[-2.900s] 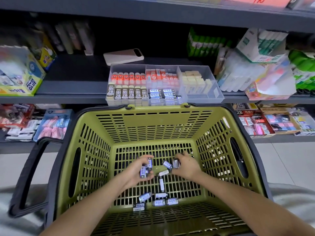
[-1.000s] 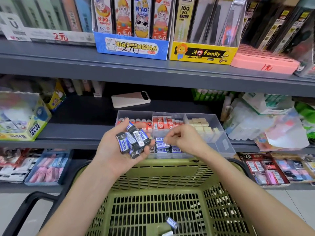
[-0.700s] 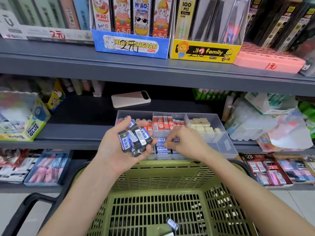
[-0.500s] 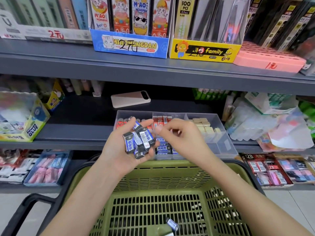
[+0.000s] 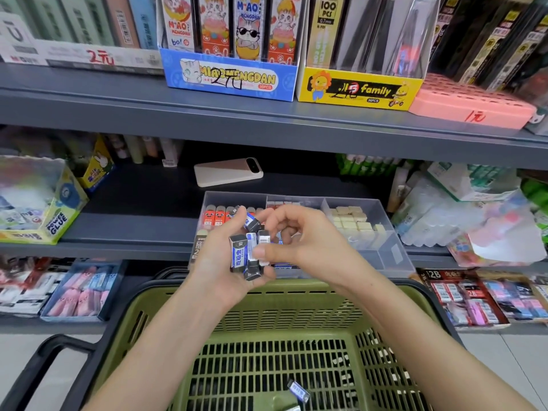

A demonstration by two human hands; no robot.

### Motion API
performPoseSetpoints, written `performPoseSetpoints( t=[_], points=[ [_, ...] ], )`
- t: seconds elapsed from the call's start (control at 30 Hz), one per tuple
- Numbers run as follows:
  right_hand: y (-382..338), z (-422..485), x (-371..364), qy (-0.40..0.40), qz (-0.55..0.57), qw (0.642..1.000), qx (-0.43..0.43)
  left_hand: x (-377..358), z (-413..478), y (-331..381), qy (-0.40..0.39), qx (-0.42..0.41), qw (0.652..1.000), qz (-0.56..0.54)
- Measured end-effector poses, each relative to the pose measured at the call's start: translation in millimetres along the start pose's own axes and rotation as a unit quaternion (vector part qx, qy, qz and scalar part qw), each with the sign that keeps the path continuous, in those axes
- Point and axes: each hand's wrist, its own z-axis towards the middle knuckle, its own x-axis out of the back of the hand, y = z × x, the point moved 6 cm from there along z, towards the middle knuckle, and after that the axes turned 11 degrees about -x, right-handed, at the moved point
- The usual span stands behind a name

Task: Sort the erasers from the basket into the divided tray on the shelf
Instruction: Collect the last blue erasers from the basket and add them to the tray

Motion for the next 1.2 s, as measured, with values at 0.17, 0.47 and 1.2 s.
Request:
performPoseSetpoints(
  t=[0.17, 0.47, 1.2],
  points=[
    [3.7, 9.2, 32.9, 0.035, 0.186, 0.982, -0.002, 2.8, -0.9, 5.0, -0.005, 0.026, 1.000, -0.016],
    [61.0, 32.2, 40.4, 0.155, -0.086, 0.981, -0.081, 19.6, 1.1, 24.2, 0.012, -0.013, 1.000, -0.025],
    [4.4, 13.4, 15.8, 0.021, -0.046, 0.998, 0.046, 6.2, 1.7, 5.3, -0.148, 0.054, 0.973, 0.170]
  ],
)
